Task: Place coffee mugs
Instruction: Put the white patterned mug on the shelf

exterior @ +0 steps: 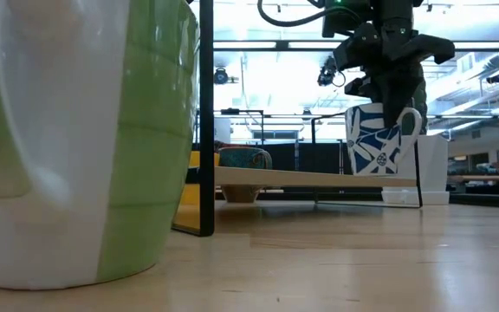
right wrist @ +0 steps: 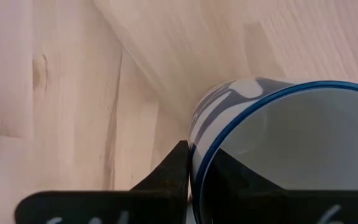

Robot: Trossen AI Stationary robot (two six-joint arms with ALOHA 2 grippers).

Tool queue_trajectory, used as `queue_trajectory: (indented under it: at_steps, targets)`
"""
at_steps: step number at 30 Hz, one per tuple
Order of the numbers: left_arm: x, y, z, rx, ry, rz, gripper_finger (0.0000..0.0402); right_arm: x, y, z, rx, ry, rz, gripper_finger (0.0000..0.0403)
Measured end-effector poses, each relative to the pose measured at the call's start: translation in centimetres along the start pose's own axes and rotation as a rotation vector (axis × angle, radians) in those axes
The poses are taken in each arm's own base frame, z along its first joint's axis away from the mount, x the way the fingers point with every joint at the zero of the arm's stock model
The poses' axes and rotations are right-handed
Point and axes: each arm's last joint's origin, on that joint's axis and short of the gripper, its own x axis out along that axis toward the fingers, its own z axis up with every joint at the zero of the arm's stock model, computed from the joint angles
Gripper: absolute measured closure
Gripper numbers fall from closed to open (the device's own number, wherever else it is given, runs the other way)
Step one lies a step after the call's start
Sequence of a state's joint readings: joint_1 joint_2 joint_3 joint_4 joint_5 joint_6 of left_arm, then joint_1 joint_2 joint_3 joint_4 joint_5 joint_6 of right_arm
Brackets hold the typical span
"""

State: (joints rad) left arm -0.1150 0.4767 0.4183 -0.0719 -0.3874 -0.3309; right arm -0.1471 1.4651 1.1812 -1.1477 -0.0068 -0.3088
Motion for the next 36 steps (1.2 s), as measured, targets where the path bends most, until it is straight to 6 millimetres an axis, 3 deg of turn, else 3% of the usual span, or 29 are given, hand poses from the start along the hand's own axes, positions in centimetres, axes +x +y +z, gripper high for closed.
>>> queue_trajectory:
  at_steps: [16,23,36]
  targets:
    - [0.0,0.0,0.0,-0.027,-0.004,-0.001,0.0285,0.0,-0.4,-0.2,0.056,0.024,-0.055,0.0275]
    - [0.0,-0.5,1.4,-0.074,-0.054,-0.019,0.0285,-1.1,-0.5,0.0,0.091,0.016,-0.066,0.025]
    - [3.2,-1.0,3.8,0.024,0.219,0.153,0.0285,-3.7,-0.7,0.6,0.099,-0.037,-0.086,0.0231]
